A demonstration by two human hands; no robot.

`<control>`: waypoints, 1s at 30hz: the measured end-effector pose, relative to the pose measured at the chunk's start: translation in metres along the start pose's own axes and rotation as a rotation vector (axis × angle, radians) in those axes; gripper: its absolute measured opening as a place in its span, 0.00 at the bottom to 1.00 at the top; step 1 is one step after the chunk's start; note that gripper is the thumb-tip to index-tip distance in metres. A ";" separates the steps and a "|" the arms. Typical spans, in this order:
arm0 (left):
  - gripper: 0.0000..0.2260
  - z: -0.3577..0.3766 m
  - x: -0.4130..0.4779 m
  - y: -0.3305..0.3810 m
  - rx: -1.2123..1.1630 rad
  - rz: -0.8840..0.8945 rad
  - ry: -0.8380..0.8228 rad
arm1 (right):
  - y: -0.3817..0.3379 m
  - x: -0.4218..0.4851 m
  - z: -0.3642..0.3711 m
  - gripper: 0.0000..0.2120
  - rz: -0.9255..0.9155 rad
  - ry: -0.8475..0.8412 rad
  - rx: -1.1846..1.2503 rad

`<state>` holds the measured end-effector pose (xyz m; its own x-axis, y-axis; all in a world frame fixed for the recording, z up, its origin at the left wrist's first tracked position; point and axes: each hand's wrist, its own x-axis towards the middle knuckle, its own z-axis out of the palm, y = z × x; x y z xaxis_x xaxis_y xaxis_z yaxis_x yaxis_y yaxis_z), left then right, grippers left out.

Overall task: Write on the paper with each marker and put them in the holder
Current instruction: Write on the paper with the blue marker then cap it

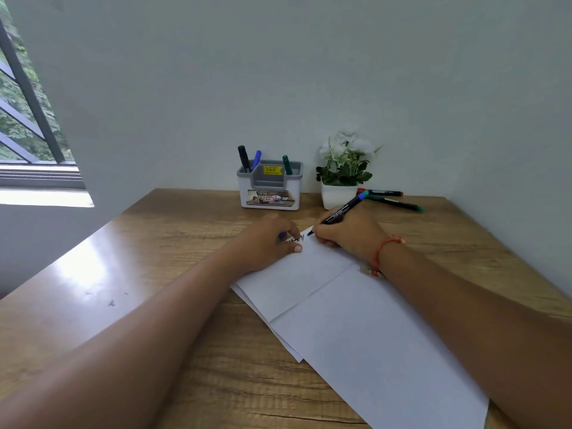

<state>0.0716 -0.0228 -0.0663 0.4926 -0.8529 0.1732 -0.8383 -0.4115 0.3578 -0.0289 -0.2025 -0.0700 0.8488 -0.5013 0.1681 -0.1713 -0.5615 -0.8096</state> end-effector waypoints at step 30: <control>0.13 -0.001 0.001 0.000 -0.009 -0.025 -0.020 | -0.006 0.002 0.000 0.10 0.014 0.016 -0.104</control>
<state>0.0727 -0.0236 -0.0655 0.5082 -0.8488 0.1458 -0.8238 -0.4297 0.3697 -0.0260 -0.2003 -0.0645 0.8379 -0.5195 0.1673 -0.2343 -0.6193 -0.7494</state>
